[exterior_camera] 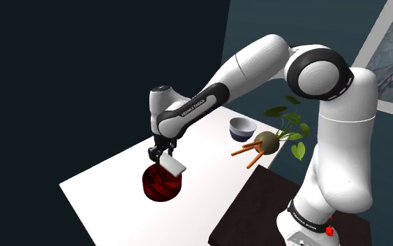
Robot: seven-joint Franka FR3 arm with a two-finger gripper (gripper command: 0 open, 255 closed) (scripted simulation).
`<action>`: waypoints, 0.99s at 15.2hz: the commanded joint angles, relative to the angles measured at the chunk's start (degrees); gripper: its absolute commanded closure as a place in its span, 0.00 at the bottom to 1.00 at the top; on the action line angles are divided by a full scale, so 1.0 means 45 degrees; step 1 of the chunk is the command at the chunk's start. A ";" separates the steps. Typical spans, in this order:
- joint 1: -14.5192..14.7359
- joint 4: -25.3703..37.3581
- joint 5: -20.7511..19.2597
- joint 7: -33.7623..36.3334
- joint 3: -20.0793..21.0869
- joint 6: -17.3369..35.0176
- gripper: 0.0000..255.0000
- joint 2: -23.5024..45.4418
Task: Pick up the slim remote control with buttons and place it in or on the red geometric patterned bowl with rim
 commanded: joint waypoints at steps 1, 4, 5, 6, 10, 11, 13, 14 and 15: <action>0.0323 0.0063 -0.0053 0.0508 0.0129 -0.0048 1.00 0.0015; 0.0334 -0.0025 -0.0091 0.0535 0.0112 0.0374 1.00 0.0351; 0.0339 -0.0053 -0.0103 0.0543 0.0106 0.0514 1.00 0.0463; 0.0343 -0.0073 -0.0117 0.0553 0.0100 0.0652 1.00 0.0581; 0.0364 -0.0125 -0.0171 0.0590 0.0070 0.1194 1.00 0.1073; 0.0369 -0.0132 -0.0185 0.0600 0.0062 0.1327 1.00 0.1199; 0.0381 -0.0137 -0.0212 0.0619 0.0045 0.1590 1.00 0.1457; 0.0392 -0.0133 -0.0235 0.0636 0.0030 0.1813 1.00 0.1684; 0.0392 -0.0136 -0.0235 0.0636 0.0030 0.1814 1.00 0.1683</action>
